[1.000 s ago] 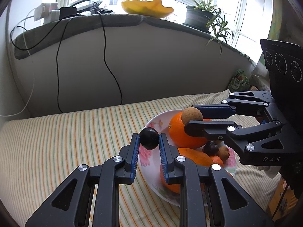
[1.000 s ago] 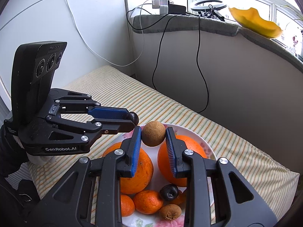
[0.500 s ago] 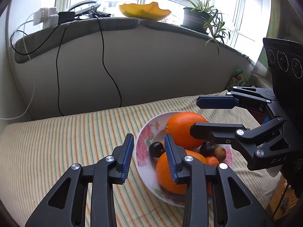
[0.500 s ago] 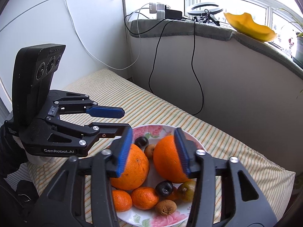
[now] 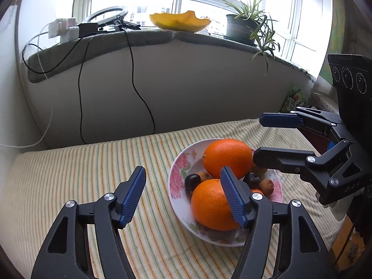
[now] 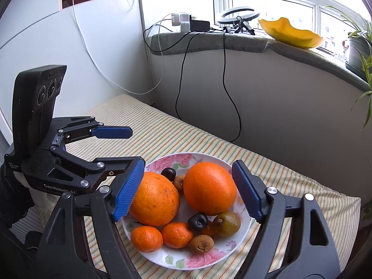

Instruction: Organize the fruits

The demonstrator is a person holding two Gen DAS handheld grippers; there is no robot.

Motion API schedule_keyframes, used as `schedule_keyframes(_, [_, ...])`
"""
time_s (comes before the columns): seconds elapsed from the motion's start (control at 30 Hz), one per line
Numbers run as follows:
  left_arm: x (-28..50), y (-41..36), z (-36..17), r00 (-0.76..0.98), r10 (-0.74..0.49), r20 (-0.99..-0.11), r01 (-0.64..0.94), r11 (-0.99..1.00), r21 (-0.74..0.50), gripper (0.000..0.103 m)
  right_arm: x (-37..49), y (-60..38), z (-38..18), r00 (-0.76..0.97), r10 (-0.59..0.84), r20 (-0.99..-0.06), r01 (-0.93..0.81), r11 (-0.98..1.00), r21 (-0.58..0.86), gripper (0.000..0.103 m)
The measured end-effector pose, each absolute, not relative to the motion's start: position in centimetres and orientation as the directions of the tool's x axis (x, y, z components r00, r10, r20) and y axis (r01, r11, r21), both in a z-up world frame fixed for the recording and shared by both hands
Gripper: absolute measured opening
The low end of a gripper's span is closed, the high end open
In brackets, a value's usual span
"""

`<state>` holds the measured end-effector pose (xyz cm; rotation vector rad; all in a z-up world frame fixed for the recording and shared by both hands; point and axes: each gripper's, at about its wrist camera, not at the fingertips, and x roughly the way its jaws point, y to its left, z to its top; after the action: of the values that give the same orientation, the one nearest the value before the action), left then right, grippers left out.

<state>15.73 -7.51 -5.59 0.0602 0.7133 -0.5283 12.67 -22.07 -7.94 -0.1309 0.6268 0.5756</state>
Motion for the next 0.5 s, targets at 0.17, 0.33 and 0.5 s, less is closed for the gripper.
schedule_keyframes(0.17, [14.9,-7.4,-5.0,0.652,-0.418,-0.633,0.462,0.880,-0.105,0.075,11.8,-23.0,-7.7,0.667,0.468,-0.580,-0.520,0.849,0.088,0.081])
schedule_keyframes(0.33, [13.4,-7.3,-4.6,0.672,-0.399,-0.624,0.444,0.891,-0.091,0.079,10.5,-23.5,-7.8,0.677,0.461,-0.574,-0.492,0.863,0.114,0.081])
schedule_keyframes(0.5, [12.1,-7.2,-4.4,0.690,-0.379,-0.617,0.424,0.902,-0.080,0.080,8.9,-24.0,-8.0,0.691,0.450,-0.566,-0.463,0.877,0.131,0.081])
